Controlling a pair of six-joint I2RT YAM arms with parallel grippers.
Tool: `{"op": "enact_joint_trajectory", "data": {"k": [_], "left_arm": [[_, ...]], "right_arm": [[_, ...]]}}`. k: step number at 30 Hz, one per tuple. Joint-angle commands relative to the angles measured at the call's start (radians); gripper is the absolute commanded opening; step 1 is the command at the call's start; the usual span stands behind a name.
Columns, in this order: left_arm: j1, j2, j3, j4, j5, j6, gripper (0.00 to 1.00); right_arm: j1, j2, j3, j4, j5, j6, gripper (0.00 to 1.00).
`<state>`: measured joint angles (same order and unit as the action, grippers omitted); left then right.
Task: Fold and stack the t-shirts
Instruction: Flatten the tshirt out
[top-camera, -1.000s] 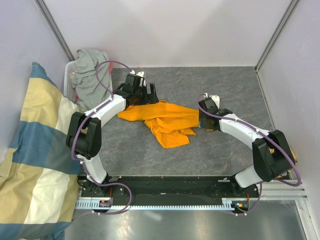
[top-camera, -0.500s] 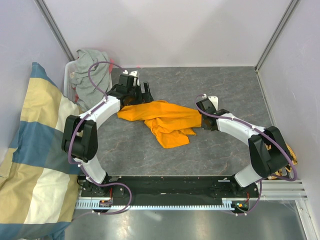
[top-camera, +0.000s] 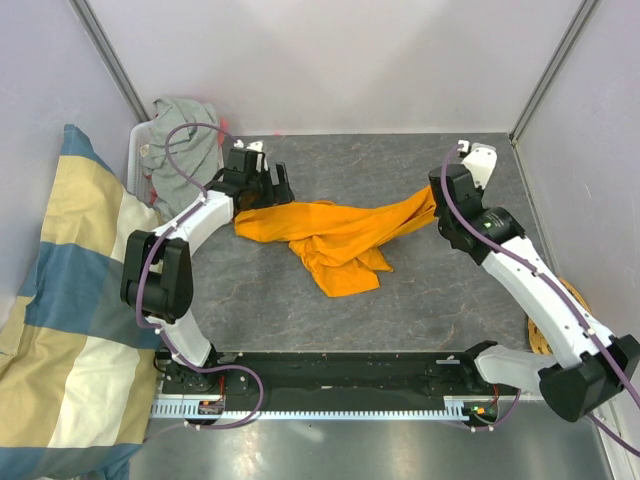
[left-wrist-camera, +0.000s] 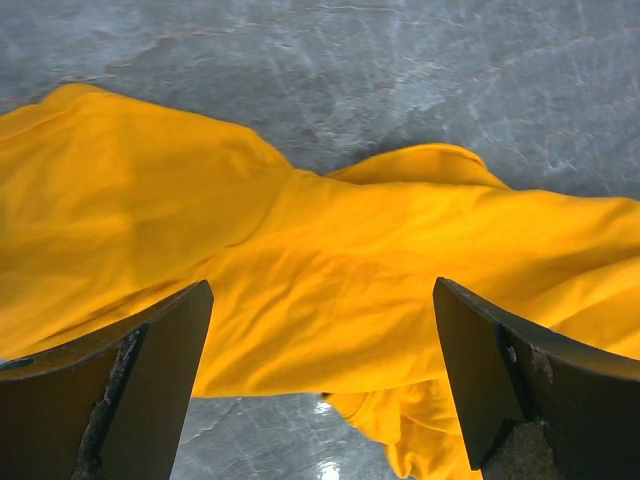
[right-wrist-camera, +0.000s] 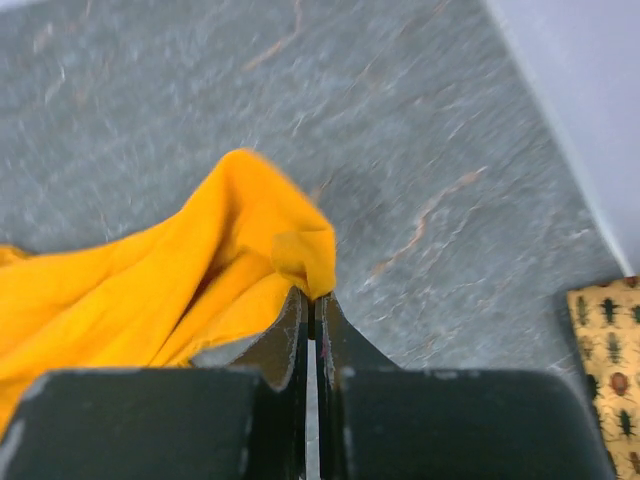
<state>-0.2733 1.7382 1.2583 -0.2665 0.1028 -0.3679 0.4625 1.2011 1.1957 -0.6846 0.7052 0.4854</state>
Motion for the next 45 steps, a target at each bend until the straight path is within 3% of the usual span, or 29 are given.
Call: {"op": "enact_joint_trajectory", "data": {"k": [1, 9, 21, 30, 36, 39, 40, 42, 45], "left_arm": [[0.031, -0.026, 0.016, -0.019, -0.035, 0.034, 1.00], [0.039, 0.038, 0.039, -0.045, -0.043, 0.026, 1.00], [0.039, 0.142, 0.090, -0.060, -0.061, 0.006, 0.99], [0.039, 0.179, 0.090, -0.060, -0.055, 0.007, 0.89], [0.039, 0.198, 0.104, -0.060, -0.048, 0.009, 0.66], [0.039, 0.208, 0.108, -0.060, -0.048, 0.006, 0.37], [0.039, 0.210, 0.108, -0.062, -0.052, 0.007, 0.16], [0.039, 0.210, 0.116, -0.066, -0.060, 0.007, 0.02], [0.039, 0.198, 0.145, -0.088, -0.066, 0.015, 0.02]], "right_arm": [[0.001, -0.034, 0.047, -0.104, 0.126, 0.030, 0.00], [-0.027, -0.087, 0.016, -0.147, 0.208, 0.087, 0.00], [-0.071, -0.097, -0.018, -0.133, 0.149, 0.081, 0.00], [-0.071, -0.087, -0.019, -0.116, 0.129, 0.076, 0.00], [-0.073, -0.086, -0.024, -0.116, 0.125, 0.070, 0.01], [-0.073, -0.084, -0.024, -0.112, 0.125, 0.068, 0.01], [-0.074, -0.084, -0.025, -0.109, 0.125, 0.070, 0.01], [-0.074, -0.081, -0.028, -0.107, 0.123, 0.070, 0.01], [-0.077, -0.080, -0.036, -0.098, 0.122, 0.073, 0.01]]}}
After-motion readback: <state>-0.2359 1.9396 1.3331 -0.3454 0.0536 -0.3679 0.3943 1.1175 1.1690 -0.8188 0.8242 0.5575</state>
